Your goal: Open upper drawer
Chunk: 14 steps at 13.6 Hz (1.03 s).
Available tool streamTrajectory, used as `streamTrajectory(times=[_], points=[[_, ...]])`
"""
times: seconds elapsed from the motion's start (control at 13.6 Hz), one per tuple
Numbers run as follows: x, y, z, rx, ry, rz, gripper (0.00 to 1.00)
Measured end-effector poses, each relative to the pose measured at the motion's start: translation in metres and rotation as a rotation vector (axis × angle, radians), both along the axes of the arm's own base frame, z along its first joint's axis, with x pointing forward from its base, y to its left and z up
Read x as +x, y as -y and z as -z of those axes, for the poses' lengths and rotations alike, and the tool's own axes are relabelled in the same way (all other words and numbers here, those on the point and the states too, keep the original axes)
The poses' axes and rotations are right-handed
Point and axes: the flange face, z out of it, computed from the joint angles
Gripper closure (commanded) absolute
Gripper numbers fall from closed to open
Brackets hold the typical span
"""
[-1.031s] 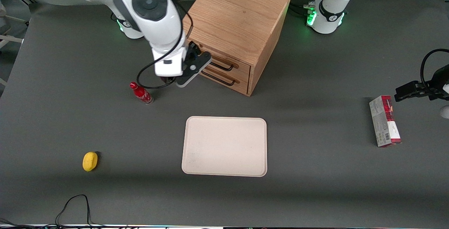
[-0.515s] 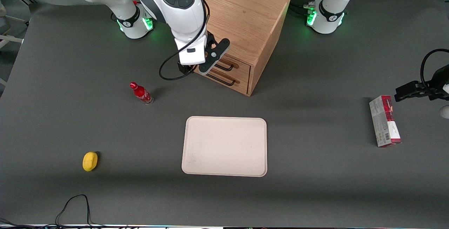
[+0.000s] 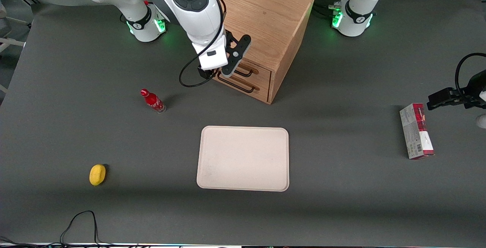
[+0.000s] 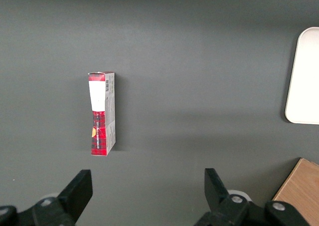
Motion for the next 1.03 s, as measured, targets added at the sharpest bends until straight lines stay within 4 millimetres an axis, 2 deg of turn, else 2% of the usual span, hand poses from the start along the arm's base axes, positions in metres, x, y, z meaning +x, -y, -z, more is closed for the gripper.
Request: streamTrajectory(times=[0.59, 0.81, 1.03], points=[[0.0, -0.001, 0.013, 0.047, -0.041, -0.051, 0.0], [0.001, 0.0, 0.028, 0.044, -0.041, -0.043, 0.0], [0.002, 0.002, 0.054, 0.039, -0.043, -0.033, 0.0]])
